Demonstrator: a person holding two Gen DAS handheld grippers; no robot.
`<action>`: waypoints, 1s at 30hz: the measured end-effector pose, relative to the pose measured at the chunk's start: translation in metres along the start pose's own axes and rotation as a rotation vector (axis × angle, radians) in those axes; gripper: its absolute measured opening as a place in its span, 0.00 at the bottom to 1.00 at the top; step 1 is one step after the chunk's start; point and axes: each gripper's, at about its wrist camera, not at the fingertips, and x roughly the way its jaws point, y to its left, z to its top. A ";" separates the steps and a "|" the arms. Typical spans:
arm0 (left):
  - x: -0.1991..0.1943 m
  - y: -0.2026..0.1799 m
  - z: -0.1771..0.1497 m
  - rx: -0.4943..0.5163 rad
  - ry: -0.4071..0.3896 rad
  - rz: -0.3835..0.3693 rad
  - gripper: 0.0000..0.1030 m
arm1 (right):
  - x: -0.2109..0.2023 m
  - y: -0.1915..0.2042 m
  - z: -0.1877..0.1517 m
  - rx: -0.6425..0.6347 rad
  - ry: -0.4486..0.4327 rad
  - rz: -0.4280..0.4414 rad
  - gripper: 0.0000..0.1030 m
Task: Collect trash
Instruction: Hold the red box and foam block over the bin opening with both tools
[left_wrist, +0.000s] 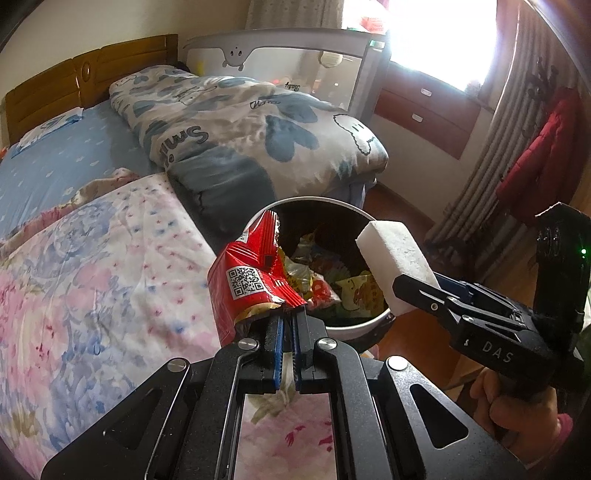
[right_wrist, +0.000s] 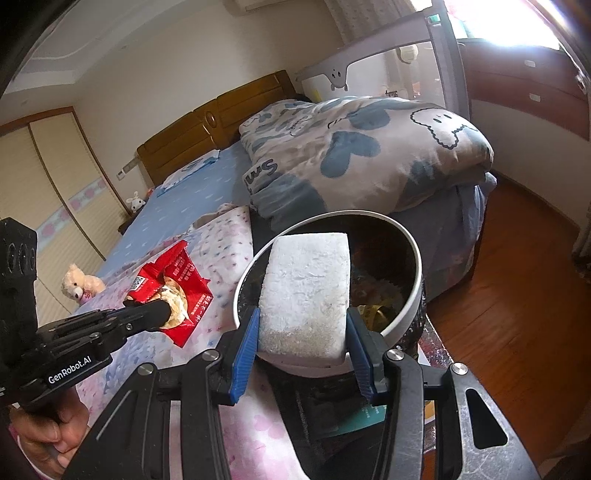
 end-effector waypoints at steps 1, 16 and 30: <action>0.001 -0.001 0.001 0.002 0.000 -0.001 0.03 | 0.000 -0.002 0.001 0.003 0.001 -0.001 0.45; 0.019 -0.014 0.017 0.028 0.002 -0.002 0.03 | 0.009 -0.016 0.017 0.014 0.006 -0.013 0.45; 0.040 -0.017 0.025 0.025 0.019 0.002 0.03 | 0.028 -0.028 0.024 0.027 0.037 -0.021 0.45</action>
